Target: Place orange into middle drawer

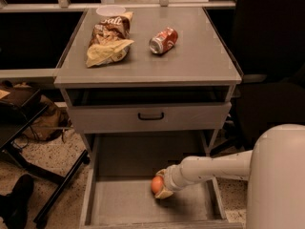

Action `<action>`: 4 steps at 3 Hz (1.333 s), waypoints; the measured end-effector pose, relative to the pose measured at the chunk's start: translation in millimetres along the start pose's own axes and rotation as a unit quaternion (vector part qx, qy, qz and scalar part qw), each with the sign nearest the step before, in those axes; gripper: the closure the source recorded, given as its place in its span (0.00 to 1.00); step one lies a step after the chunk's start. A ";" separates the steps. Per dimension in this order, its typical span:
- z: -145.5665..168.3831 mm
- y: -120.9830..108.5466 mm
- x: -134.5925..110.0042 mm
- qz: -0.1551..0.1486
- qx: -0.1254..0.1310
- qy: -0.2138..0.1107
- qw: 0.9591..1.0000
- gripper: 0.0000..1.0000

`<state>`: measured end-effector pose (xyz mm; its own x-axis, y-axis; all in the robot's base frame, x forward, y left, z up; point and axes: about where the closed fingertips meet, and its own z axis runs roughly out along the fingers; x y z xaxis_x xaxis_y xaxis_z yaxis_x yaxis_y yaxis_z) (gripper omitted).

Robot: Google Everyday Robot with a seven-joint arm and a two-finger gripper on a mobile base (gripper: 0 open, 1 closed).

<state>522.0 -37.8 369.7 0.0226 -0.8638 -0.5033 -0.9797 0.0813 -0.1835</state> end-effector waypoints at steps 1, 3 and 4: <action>0.0 0.0 0.0 0.000 0.000 0.000 1.000 0.81; 0.1 0.1 0.0 0.000 0.000 0.000 1.000 0.35; 0.1 0.1 0.0 0.000 0.000 0.000 1.000 0.12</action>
Offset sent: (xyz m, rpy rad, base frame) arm 0.0000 0.0000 0.0000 0.0000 0.0000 0.0000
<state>521.9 -37.7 369.7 0.0226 -0.8638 -0.5033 -0.9797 0.0812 -0.1833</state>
